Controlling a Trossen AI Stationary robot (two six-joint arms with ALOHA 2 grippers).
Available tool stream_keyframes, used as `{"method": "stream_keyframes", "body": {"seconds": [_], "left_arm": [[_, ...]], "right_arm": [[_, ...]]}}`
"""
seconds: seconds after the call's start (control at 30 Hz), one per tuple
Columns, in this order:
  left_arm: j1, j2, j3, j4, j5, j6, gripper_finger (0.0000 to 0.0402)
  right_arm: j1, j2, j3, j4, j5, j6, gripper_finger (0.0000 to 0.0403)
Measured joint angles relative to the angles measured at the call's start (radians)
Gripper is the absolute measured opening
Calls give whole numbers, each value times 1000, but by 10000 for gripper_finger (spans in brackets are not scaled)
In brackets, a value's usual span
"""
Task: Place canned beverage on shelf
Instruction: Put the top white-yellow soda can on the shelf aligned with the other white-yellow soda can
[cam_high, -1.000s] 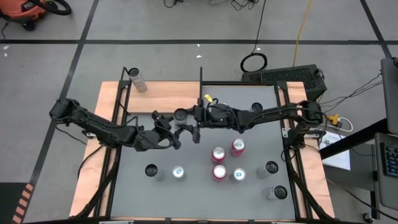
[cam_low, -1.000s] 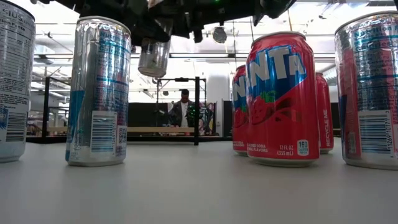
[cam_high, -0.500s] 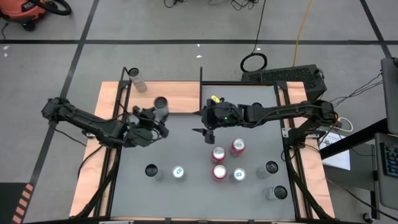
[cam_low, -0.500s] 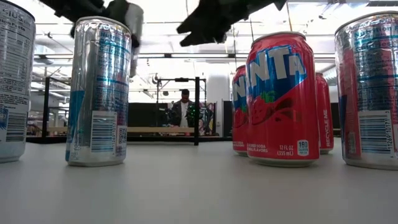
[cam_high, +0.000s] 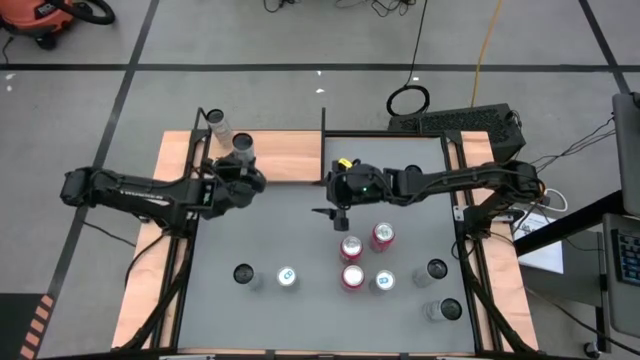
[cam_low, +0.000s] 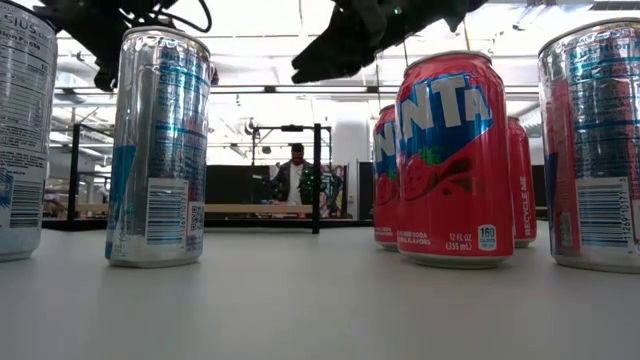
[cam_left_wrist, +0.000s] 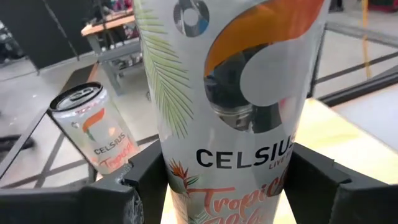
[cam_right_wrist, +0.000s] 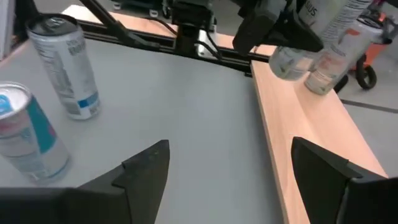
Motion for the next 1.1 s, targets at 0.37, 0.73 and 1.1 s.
{"method": "stream_keyframes", "body": {"seconds": [0.37,0.73,1.1], "left_arm": [[226,-38,-66,387,312,367,247],[181,-226,-271,405,274,263,247],[175,-243,-302,333,168,213,247]], "right_arm": [[-47,0,-57,1,-130,-7,270],[-66,0,-94,-1,-206,-3,270],[-65,0,-121,0,-207,4,270]]}}
